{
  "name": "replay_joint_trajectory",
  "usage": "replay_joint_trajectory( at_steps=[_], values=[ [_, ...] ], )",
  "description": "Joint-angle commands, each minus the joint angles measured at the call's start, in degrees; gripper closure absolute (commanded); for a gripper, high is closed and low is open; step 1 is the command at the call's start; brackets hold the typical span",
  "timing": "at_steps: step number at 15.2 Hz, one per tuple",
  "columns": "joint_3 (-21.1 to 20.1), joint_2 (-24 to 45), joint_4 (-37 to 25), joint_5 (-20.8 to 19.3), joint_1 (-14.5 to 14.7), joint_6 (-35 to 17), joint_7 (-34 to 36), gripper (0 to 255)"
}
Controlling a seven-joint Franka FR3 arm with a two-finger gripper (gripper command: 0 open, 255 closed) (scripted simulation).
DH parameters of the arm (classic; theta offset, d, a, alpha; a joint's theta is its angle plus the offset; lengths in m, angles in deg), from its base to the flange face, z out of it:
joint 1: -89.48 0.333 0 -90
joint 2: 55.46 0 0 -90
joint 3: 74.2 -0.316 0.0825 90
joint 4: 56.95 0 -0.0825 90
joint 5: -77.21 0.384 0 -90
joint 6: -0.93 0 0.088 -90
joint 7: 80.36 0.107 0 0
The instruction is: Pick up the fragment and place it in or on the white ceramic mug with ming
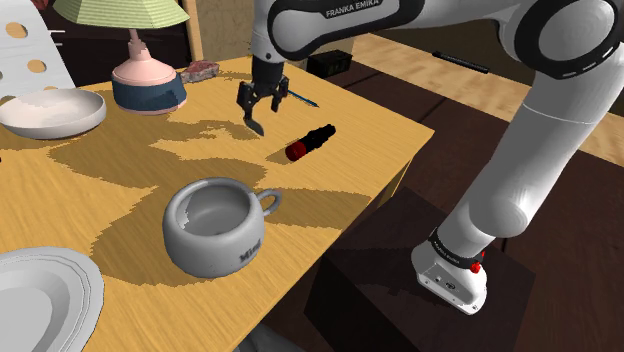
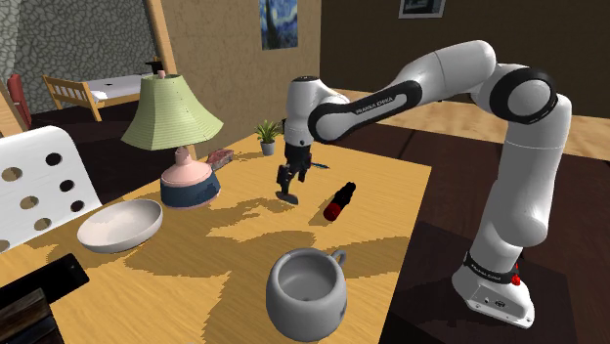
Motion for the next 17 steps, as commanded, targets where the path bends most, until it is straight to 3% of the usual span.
replay_joint_trajectory(
  at_steps=[1,8,16,17],
  values=[
    [-0.2,3.0,-2.6,-1.2,0.7,-0.4,1.5,0],
    [0.1,5.7,-0.1,-2.3,1.0,-5.3,2.2,0],
    [0.1,5.6,-0.1,-2.3,1.0,-5.3,2.2,0],
    [0.1,5.6,-0.1,-2.3,1.0,-5.3,2.2,255]
  ],
)
